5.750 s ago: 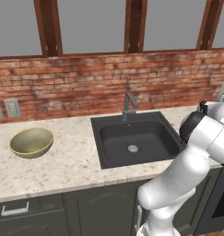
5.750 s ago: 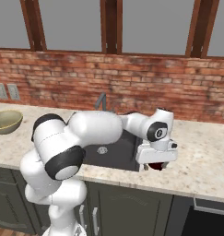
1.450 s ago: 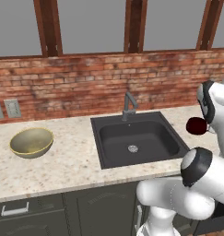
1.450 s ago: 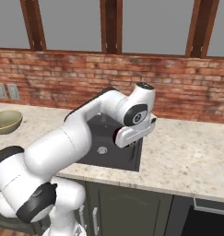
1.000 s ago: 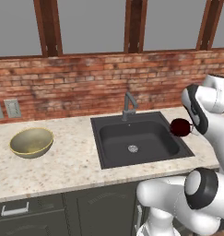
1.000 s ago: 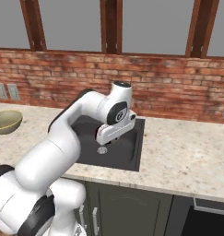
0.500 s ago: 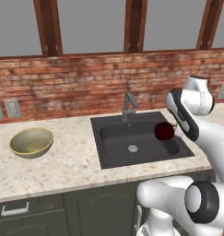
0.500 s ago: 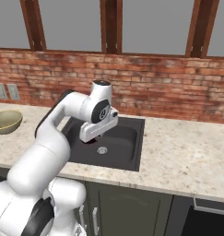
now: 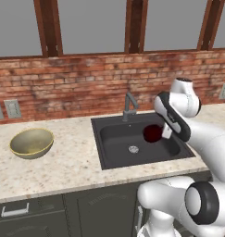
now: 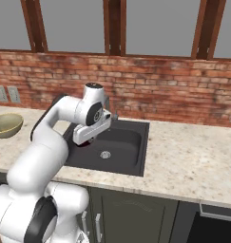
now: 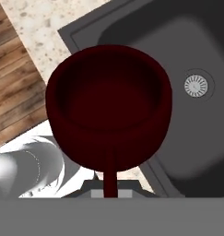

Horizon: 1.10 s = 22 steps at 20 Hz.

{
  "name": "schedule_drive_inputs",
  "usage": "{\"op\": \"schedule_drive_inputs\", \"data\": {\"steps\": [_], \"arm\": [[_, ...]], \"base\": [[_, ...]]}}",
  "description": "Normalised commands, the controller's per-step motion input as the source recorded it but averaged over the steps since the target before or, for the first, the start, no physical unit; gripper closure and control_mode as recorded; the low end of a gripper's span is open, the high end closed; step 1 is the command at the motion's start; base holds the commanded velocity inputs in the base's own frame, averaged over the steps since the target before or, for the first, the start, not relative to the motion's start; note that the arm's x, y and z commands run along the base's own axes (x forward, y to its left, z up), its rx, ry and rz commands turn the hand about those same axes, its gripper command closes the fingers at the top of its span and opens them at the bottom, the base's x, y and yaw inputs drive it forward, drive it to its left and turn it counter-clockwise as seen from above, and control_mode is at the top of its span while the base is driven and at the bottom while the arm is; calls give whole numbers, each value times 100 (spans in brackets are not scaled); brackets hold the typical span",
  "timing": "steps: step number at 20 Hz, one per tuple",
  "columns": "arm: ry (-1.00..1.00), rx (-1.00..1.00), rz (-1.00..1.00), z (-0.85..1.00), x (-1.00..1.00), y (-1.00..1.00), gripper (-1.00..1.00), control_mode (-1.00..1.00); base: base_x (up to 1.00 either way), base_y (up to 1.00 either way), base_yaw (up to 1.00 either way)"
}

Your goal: Pick the mug and place it in the sink. Pick the bowl and place it in the open cabinet and then close the cabinet.

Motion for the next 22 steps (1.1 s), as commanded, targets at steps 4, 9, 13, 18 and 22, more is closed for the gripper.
{"op": "schedule_drive_inputs", "data": {"steps": [4, 9, 13, 18, 22], "arm": [[0, 6, 5, -33, 18, 20, 100, -100], [0, 6, 6, -35, 28, 6, 100, -100], [0, 6, 6, -37, 24, 0, 100, -100], [0, 5, 3, -34, 26, 0, 100, -100], [0, 2, 0, -31, 36, 0, 100, -100]], "base": [[0, 0, 0], [0, 0, 0], [0, 0, 0], [0, 0, 0], [0, 0, 0]]}}
